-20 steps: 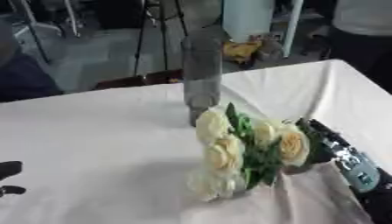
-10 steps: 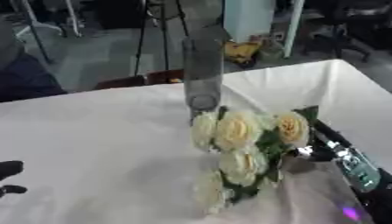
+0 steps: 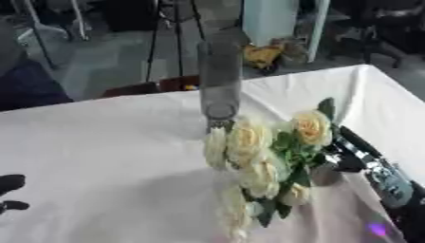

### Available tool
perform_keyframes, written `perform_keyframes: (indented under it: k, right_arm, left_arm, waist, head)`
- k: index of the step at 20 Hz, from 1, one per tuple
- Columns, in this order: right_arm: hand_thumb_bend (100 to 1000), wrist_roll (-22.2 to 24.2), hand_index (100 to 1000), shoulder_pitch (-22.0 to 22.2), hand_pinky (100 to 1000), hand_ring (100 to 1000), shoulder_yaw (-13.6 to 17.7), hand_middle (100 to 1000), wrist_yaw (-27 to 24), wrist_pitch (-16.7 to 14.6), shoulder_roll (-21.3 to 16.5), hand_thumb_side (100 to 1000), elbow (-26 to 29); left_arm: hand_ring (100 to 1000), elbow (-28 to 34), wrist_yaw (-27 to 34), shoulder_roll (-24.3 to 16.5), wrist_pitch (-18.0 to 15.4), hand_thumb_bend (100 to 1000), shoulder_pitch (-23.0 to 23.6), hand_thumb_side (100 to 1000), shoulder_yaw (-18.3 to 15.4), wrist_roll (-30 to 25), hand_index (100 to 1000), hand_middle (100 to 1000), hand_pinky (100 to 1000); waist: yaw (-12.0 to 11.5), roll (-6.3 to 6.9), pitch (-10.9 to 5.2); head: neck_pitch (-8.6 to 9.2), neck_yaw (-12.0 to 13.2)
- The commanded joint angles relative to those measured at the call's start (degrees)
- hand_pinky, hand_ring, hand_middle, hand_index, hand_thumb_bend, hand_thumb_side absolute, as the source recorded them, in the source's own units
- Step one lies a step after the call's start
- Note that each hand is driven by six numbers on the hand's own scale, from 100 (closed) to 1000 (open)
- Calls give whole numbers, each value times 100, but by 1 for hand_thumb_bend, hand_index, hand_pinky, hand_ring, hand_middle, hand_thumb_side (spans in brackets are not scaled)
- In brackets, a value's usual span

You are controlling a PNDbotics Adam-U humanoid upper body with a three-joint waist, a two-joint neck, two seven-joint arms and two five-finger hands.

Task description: Arrange flowers into the vase.

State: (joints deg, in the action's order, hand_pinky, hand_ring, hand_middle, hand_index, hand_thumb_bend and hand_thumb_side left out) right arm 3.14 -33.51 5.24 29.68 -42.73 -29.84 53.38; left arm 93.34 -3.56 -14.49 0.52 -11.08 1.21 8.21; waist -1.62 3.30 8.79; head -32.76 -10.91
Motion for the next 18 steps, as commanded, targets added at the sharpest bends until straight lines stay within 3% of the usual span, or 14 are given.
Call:
perform_keyframes:
  k: [1,10,15,16,18]
  right_arm:
    - [729,-273,100,-184,100,100,170,100,-289,134,-339,1000,519]
    - [468,-864,100,-511,100,100,166,100,-1066,656,-660,1000,1062]
    - [468,-917,100,-579,100,100,175,100,-1194,759,-708,1000,1111]
    - [388,-923,100,-591,100,100,186,100,-1206,767,-719,1000,1126]
    - [380,-1023,100,-756,100,100,268,100,-1309,857,-779,1000,1136]
  left_arm:
    - [757,119,7,-77,-6,359,-40,1000,-27,34,658,672,533]
    - [756,115,1,-87,-4,358,-23,1000,-25,39,658,670,532]
    - [756,114,-4,-88,-4,358,-23,1000,-23,38,658,670,532]
    - [756,113,-4,-88,-3,360,-19,1000,-23,38,657,670,533]
    - [755,113,-7,-91,-3,359,-11,1000,-25,41,657,669,532]
  waist:
    - [8,-28,-118]
    - [9,-64,-154]
    - [8,-71,-159]
    - [3,-75,-168]
    - [-15,-92,-181]
  head:
    - [-47,17]
    - [-67,12]
    - [-69,15]
    - [-76,13]
    - [-85,15]
